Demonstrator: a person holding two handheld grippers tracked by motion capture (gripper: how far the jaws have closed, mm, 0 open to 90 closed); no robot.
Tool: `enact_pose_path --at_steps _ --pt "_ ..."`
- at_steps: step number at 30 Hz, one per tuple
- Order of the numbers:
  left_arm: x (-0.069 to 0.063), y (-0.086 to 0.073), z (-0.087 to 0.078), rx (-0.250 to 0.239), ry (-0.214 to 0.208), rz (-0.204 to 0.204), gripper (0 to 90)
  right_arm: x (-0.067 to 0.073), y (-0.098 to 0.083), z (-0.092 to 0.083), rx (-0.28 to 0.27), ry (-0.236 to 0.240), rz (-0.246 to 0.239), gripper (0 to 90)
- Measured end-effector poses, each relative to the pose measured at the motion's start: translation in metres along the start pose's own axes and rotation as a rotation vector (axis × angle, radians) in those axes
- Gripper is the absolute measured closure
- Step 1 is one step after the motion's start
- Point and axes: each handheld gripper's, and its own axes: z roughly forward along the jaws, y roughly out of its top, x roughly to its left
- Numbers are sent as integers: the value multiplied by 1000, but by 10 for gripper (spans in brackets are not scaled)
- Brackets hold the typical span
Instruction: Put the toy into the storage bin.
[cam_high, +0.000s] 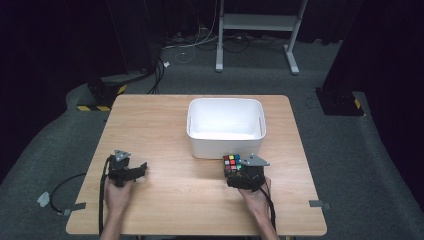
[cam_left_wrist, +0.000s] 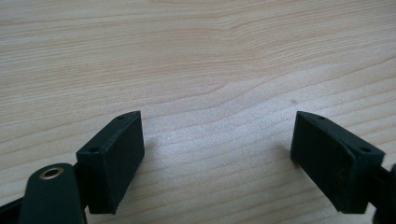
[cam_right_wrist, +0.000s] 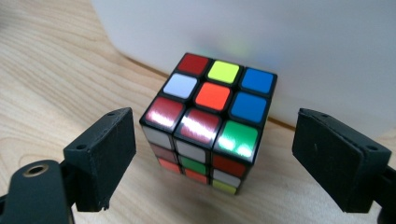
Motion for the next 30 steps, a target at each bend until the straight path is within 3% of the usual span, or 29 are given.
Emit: enact_pose_path --at_steps 18,30 --pt "0 0 0 -1 2 -2 179 4 9 24 60 -13 3 139" --pt "1 0 0 -1 0 -5 179 9 10 29 67 -67 -8 222"
